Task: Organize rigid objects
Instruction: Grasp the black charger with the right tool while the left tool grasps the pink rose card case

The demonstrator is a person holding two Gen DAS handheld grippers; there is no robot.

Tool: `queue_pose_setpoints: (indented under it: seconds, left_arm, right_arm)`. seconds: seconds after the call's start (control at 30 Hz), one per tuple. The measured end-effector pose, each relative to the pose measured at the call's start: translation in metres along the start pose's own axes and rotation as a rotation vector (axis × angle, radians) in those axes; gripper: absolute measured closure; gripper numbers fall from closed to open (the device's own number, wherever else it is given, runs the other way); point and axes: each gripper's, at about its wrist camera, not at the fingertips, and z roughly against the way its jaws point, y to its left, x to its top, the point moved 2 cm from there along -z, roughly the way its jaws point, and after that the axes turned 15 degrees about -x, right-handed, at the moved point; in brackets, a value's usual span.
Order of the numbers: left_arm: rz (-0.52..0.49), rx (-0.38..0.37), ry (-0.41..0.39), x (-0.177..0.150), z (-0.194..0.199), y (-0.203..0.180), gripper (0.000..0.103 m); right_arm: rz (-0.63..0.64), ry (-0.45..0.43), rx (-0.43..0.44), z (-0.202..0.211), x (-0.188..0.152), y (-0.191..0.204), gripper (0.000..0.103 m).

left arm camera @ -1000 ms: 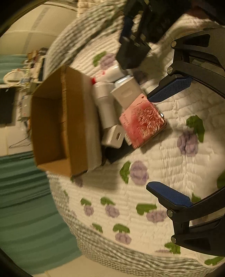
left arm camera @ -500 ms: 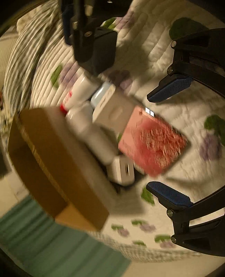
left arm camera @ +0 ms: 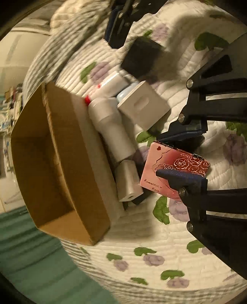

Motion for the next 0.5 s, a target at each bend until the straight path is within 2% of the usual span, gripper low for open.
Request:
queue_pose_setpoints:
  seconds: [0.07, 0.17, 0.27, 0.3, 0.33, 0.37, 0.5]
  left_arm:
    - [0.014, -0.01, -0.013, 0.002, -0.001, 0.006, 0.072]
    - [0.011, 0.019, -0.008, 0.002, -0.007, 0.014, 0.072]
    - [0.019, 0.006, -0.037, -0.003, -0.004, 0.017, 0.071]
    - [0.028, 0.005, -0.046, -0.005, -0.003, 0.02, 0.064]
    - [0.04, 0.011, -0.04, -0.01, -0.003, 0.017, 0.048]
    - [0.057, 0.029, -0.041, -0.011, -0.002, 0.017, 0.043]
    - [0.108, 0.015, -0.059, -0.015, 0.002, 0.028, 0.035]
  right_arm:
    - [0.015, -0.014, 0.003, 0.004, 0.003, 0.003, 0.083]
    - [0.029, -0.007, -0.007, -0.001, 0.0, 0.007, 0.083]
    - [0.028, 0.035, 0.042, -0.009, -0.005, 0.008, 0.081]
    - [0.026, 0.044, 0.042, -0.011, -0.006, 0.009, 0.068]
    - [0.025, 0.052, 0.041, -0.013, -0.008, 0.011, 0.047]
    - [0.028, 0.064, 0.049, -0.015, -0.011, 0.014, 0.041]
    - [0.076, 0.127, 0.073, -0.03, -0.026, 0.036, 0.04]
